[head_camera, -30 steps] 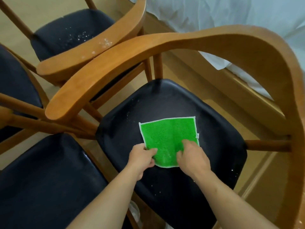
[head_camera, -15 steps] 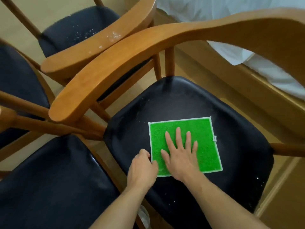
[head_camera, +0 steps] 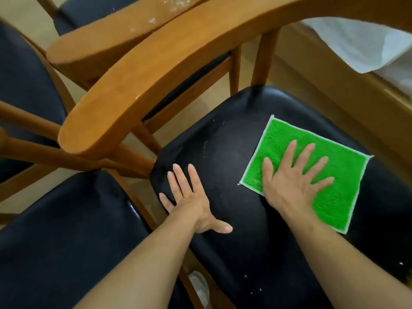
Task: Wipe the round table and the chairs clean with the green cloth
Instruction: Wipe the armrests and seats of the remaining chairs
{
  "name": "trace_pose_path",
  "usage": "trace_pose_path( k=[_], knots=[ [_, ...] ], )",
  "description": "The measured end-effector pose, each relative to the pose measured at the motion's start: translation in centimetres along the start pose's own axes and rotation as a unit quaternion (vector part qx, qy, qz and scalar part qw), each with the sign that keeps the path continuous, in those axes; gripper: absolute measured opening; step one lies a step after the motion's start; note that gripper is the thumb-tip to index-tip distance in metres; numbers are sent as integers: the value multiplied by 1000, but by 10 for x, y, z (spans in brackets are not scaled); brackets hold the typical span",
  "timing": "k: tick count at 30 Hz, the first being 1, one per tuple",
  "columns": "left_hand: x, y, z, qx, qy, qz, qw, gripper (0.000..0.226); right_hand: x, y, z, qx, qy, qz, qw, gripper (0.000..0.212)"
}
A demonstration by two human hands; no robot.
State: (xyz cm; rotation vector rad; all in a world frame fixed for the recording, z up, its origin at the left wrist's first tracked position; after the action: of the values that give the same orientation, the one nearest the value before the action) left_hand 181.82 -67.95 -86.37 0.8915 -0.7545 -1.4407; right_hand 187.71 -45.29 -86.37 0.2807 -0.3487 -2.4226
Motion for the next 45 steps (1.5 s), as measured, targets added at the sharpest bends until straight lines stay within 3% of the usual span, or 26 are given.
trace_pose_path(
  k=[4,7,10,12,15,18,21,25,28,31,35,41,45],
  knots=[
    [0,4,0,24,1,5,1000,164,75,9,6,-28,23,158,987,72],
    [1,6,1,33,-16,21,999,163,137,39,9,-57,51,353,933,60],
    [0,5,2,38,-29,40,998,162,155,31,17,-80,63,458,883,55],
    [-2,6,1,35,-20,36,999,164,145,-3,27,-99,56,439,891,57],
    [-2,3,-1,39,0,33,999,166,107,-68,41,-102,16,265,959,62],
    [1,-1,-3,44,4,35,998,168,90,-86,40,-66,-4,136,989,65],
    [0,-4,-5,49,-6,44,998,169,119,-64,39,-30,-12,158,987,64],
    [3,-7,-6,73,-46,69,994,162,190,3,29,-16,39,347,937,57],
    [5,-11,-9,76,-48,56,994,136,220,44,20,13,42,440,897,51],
    [4,-8,-9,101,-61,65,991,155,210,31,25,-14,16,456,890,49],
    [-1,-3,-2,62,-20,57,996,169,161,-36,41,-74,12,373,925,56],
    [-2,5,0,80,7,33,996,161,59,-86,39,-49,-39,121,991,62],
    [-4,7,1,76,8,29,997,160,39,-63,29,-15,-33,91,995,57]
  ],
)
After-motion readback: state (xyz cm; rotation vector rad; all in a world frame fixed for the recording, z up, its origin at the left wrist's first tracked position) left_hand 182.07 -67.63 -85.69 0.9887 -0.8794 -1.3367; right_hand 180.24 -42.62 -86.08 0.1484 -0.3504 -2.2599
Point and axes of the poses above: each hand's wrist, its own y-axis away from the middle knuckle, its own z-axis out of the back of the hand, x = y × z, the point moved 7 cm from there along -y, towards the middle knuckle, and after that the axes turned 11 degrees about y, right-handed, at the moved point
